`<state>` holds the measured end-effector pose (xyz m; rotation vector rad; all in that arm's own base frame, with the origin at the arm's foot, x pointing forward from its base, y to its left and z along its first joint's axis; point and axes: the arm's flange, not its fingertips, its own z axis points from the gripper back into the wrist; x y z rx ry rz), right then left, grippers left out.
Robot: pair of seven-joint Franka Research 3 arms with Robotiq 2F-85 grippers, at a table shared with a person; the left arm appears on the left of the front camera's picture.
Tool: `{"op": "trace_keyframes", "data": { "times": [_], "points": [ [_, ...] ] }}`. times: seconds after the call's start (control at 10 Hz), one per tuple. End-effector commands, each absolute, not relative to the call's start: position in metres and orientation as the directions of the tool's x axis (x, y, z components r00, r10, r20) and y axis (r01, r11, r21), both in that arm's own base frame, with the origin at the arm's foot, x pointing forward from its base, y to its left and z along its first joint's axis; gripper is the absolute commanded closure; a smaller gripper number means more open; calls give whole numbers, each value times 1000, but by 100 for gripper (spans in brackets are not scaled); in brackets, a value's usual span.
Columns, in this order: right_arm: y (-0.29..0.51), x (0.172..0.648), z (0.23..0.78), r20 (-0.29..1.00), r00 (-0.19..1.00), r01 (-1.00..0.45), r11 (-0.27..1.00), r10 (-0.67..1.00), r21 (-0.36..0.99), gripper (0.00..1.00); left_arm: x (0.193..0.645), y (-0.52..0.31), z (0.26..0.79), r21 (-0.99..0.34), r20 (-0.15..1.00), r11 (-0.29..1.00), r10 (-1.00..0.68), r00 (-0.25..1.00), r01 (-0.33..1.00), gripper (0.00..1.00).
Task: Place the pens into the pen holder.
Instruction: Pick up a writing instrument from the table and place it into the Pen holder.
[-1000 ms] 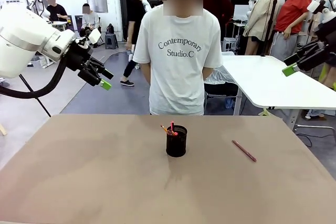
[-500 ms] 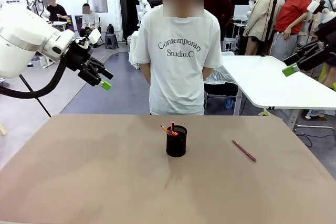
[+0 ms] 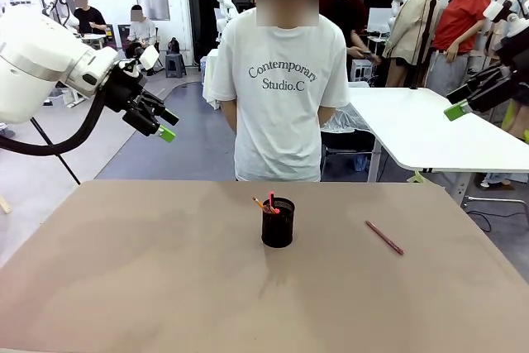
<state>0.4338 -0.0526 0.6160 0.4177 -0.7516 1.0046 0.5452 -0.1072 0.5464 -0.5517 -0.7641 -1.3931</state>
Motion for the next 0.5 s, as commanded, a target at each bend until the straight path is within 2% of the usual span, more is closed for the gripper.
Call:
{"op": "trace_keyframes", "data": {
  "times": [0.0, 0.2, 0.3, 0.4],
  "points": [
    [-52, 433, 618, 740, 316, -872, 489, 594, -20, 0, 546, -106, 547, 99, 752, 118, -659, 3, 988, 0],
    [-53, 434, 616, 732, 321, -872, 490, 601, -19, 0, 546, -106, 547, 99, 752, 118, -659, 3, 988, 0],
    [-37, 443, 611, 685, 367, -865, 502, 630, 2, 0, 546, -106, 547, 99, 752, 118, -659, 3, 988, 0],
    [-21, 449, 601, 636, 454, -818, 575, 625, 19, 0, 546, -106, 547, 99, 752, 118, -659, 3, 988, 0]
  ]
}}
